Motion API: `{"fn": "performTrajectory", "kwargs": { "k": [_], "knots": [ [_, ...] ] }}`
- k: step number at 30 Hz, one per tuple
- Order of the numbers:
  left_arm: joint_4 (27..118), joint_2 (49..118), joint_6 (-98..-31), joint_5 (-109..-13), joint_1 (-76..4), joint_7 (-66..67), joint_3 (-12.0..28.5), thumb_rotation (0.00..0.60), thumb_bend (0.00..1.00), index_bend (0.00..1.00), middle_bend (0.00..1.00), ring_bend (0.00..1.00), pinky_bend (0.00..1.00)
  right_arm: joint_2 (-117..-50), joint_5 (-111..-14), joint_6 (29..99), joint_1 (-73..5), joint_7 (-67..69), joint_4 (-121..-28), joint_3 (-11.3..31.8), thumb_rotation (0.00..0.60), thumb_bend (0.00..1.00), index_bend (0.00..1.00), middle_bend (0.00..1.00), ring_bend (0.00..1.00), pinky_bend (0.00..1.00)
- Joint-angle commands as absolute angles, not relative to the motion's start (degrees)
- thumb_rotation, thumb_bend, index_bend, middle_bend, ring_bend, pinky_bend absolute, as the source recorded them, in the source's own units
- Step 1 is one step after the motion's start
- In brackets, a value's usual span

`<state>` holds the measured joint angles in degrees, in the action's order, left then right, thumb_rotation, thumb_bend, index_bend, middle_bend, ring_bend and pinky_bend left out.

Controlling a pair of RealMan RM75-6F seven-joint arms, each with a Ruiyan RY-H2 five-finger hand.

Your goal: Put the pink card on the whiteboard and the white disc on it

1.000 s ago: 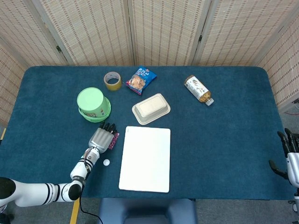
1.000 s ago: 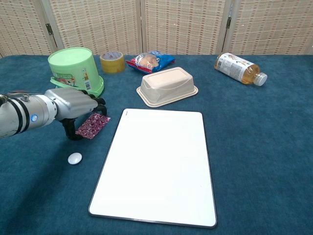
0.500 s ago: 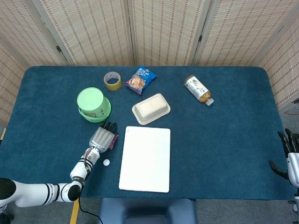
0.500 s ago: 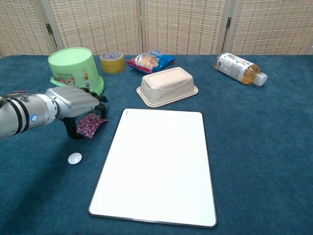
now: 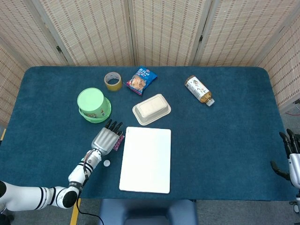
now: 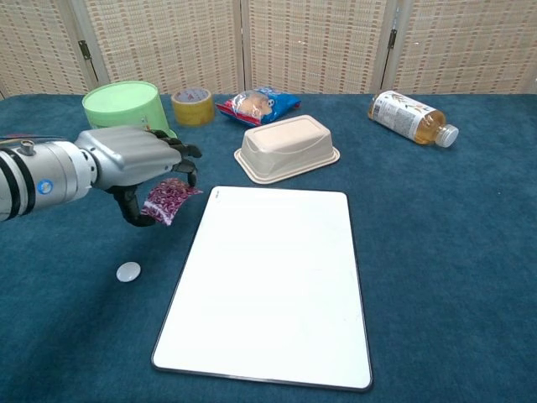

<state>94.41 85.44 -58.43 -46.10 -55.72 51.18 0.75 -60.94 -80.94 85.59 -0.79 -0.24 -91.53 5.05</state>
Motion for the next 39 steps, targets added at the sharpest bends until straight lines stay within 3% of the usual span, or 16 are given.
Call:
{"fn": "performTrajectory", "kwargs": {
  "k": [1, 17, 25, 34, 39],
  "knots": [
    [96.41, 85.71, -58.5, -48.21, -56.54, 51.86, 0.9, 0.6, 0.34, 0.27, 0.04, 0.0, 0.0, -60.84, -80.88, 85.7, -0.67, -0.26, -91.58, 5.02, 0.6, 0.31, 0.01, 0.03, 0.08, 0.0],
    [95.61, 93.04, -56.15, -43.06, -62.91, 58.93, 3.02, 0.6, 0.34, 0.24, 0.04, 0.0, 0.0, -60.61, -80.13, 85.93, 0.13, 0.26, -91.39, 4.91, 0.6, 0.31, 0.01, 0.03, 0.08, 0.0],
    [94.87, 95.11, -56.32, -38.69, -64.91, 61.09, 2.87, 0.6, 0.33, 0.18, 0.04, 0.0, 0.0, -60.72, -80.12, 85.97, 0.3, 0.57, -91.22, 4.9, 0.6, 0.31, 0.01, 0.03, 0.08, 0.0],
    [98.64, 92.37, -59.13, -40.56, -64.27, 59.65, 1.84, 0.6, 0.33, 0.16, 0.03, 0.0, 0.0, -60.52, -80.48, 86.33, 0.42, 0.72, -91.36, 4.98, 0.6, 0.31, 0.01, 0.03, 0.08, 0.0],
    [100.72, 88.05, -61.55, -47.26, -61.03, 55.33, -0.62, 0.6, 0.33, 0.22, 0.03, 0.0, 0.0, -60.44, -80.77, 86.49, 0.42, 0.66, -91.56, 5.0, 0.6, 0.31, 0.01, 0.03, 0.08, 0.0]
  ]
}}
